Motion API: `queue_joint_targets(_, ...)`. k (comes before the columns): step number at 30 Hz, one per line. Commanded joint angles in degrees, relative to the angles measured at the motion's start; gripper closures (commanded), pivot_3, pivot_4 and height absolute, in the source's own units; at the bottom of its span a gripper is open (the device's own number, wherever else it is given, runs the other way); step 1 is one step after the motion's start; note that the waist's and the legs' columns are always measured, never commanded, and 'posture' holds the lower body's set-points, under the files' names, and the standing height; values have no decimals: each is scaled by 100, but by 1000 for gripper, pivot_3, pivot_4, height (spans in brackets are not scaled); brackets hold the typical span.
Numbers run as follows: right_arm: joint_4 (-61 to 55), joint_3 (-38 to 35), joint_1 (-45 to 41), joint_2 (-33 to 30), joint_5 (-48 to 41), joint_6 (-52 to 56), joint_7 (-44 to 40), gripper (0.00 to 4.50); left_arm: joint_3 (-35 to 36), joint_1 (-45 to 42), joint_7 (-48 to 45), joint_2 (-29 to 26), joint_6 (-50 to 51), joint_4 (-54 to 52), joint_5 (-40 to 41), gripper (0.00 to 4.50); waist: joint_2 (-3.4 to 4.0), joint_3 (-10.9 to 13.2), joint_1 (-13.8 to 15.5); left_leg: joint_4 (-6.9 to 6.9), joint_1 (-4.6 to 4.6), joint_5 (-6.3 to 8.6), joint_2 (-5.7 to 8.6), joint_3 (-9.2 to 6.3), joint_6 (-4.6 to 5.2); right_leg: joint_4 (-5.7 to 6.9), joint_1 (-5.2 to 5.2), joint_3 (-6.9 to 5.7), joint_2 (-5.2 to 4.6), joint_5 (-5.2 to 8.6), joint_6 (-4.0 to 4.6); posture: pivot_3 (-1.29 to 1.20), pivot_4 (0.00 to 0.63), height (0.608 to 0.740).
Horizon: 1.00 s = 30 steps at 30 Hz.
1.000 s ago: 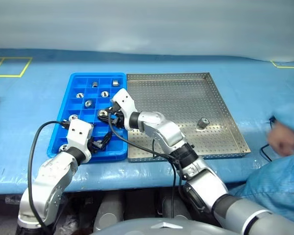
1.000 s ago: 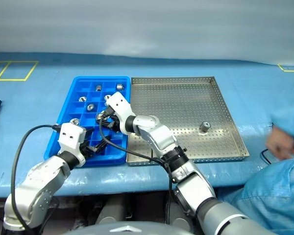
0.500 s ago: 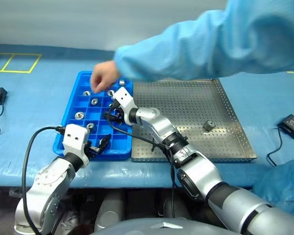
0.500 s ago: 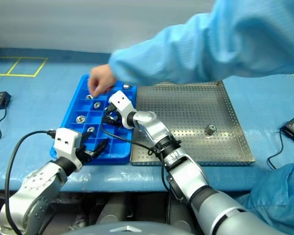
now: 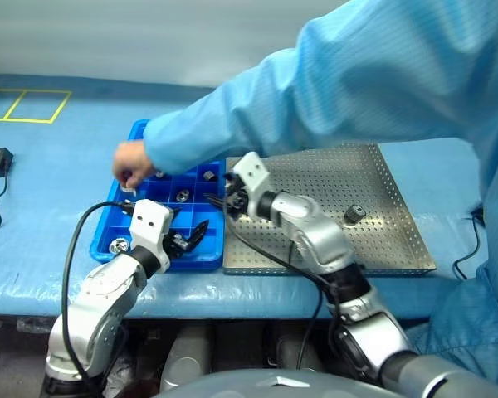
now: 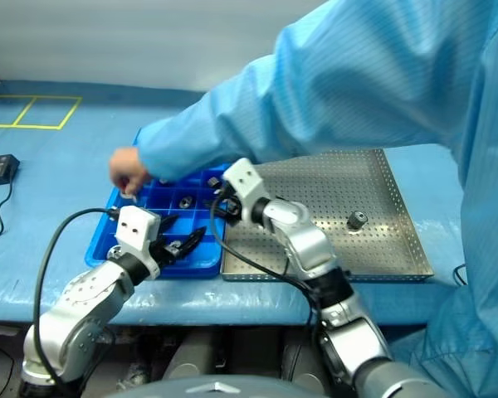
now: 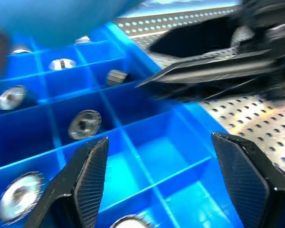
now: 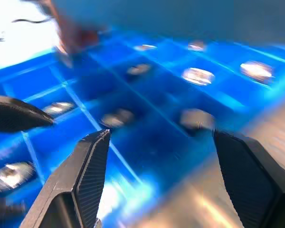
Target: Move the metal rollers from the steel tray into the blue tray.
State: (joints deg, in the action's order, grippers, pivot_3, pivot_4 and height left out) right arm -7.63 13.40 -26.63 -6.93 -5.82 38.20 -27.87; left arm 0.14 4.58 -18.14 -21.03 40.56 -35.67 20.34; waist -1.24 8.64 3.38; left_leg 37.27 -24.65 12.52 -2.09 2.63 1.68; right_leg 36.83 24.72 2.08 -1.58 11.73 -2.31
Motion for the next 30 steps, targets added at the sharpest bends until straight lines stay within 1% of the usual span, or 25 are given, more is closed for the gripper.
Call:
queue_joint_targets(1, -1086, -445, 311, -256, 129, 626, 515, 869, -115, -222, -148, 48, -250, 135, 1, 736, 0, 0, -64, 1, 0, 0, 0, 1, 0, 0, 0, 0, 0, 0, 0, 74, 150, 740)
queue_joint_targets(3, -1446, -634, 583, -422, 280, 936, 826, 869, -220, -356, -246, 69, -318, 316, -11, 736, 0, -1, -127, 0, 1, 0, 1, 4, 0, -2, -1, 3, 0, 0, 0, 41, 150, 740)
queue_joint_targets(5, -1633, -843, 782, -437, 311, 1204, 1087, 869, -311, -499, -334, 82, -378, 493, -22, 736, 0, -1, -201, 0, 1, 0, 2, 7, 0, -2, 0, 4, 1, 0, -1, 1, 150, 740)
queue_joint_targets(9, -1454, -1140, 1067, -415, 678, 1511, 1814, 869, -526, -848, -497, 112, -485, 811, -61, 736, 0, -1, -371, 4, 1, 0, 3, 11, 1, -1, -1, 10, 7, 0, -2, -53, 150, 740)
queue_joint_targets(13, -1373, -1322, 1139, -270, 896, 1448, 2357, 869, -682, -1146, -605, 133, -576, 1068, -103, 736, 0, -1, -519, 8, 3, -1, 5, 14, 2, 1, -1, 19, 9, -4, -9, -80, 150, 740)
queue_joint_targets(21, -1437, -1435, 1184, -159, 933, 1451, 2576, 869, -820, -1464, -594, 321, -728, 1512, -286, 736, 1, -2, -714, 9, 5, -1, 5, 14, 3, 2, -3, 34, 21, -8, -26, -107, 150, 740)
queue_joint_targets(30, -1954, -1355, 1551, -65, 739, 1541, 2454, 869, -1257, -2070, -365, 872, -1023, 2478, -849, 736, 3, -4, -791, 20, 4, 0, 5, 16, 10, 1, -8, 51, 20, -6, -54, -177, 150, 740)
